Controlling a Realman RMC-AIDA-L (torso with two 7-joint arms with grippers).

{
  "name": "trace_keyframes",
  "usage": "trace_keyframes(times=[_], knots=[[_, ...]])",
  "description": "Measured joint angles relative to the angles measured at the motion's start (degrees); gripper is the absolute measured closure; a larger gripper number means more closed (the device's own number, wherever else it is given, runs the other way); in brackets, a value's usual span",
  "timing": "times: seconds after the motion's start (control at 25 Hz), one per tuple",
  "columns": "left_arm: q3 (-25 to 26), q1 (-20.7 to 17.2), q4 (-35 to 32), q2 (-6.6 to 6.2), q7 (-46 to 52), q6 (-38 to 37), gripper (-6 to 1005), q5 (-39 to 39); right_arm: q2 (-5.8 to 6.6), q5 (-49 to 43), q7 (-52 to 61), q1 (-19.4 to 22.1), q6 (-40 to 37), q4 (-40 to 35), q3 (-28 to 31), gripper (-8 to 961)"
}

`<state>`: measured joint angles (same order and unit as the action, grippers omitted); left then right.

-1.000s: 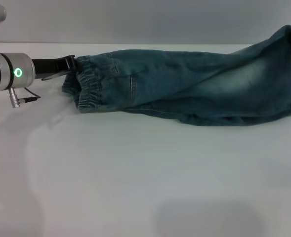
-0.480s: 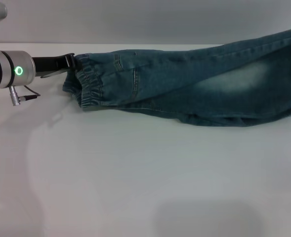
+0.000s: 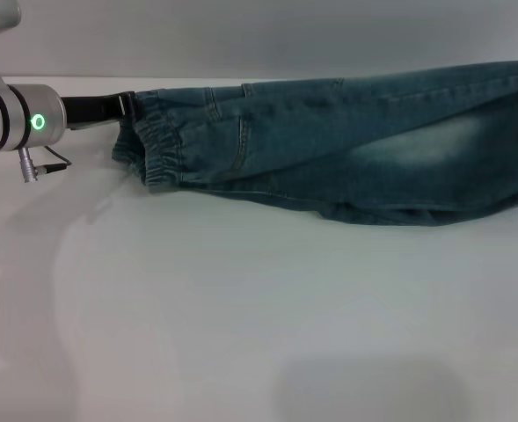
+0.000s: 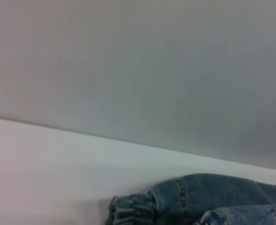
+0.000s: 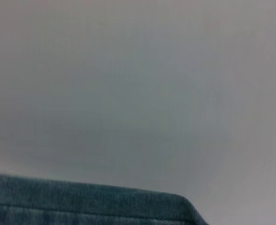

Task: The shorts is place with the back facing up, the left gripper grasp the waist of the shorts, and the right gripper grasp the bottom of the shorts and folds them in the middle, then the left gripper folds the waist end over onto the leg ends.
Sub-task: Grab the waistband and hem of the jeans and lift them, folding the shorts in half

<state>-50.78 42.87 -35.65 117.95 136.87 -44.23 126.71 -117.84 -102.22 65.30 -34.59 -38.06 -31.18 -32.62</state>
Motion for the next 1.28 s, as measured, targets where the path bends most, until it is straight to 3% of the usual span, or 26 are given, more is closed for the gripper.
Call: trace_keyframes(times=[0.48,1.16,1.28], knots=[[-0.61,0.94,0.37,-0.05,-0.04,2.44,942,0.06,0.07,0.02,-0.05,-0.46,2.12,0.01,-0.36,953],[-1.73,2.07,0.93,0.09,-2.78,3.81,939,-0.03,-0.27,-0.11,-0.18,-1.54,4.54,-0.03,-5.26,952],[-2.18,2.24,1.31,0.10,-2.79,3.96,822,-0.04,-0.28,-0.13,-0.18,-1.59,4.58,0.00,-5.47,860]])
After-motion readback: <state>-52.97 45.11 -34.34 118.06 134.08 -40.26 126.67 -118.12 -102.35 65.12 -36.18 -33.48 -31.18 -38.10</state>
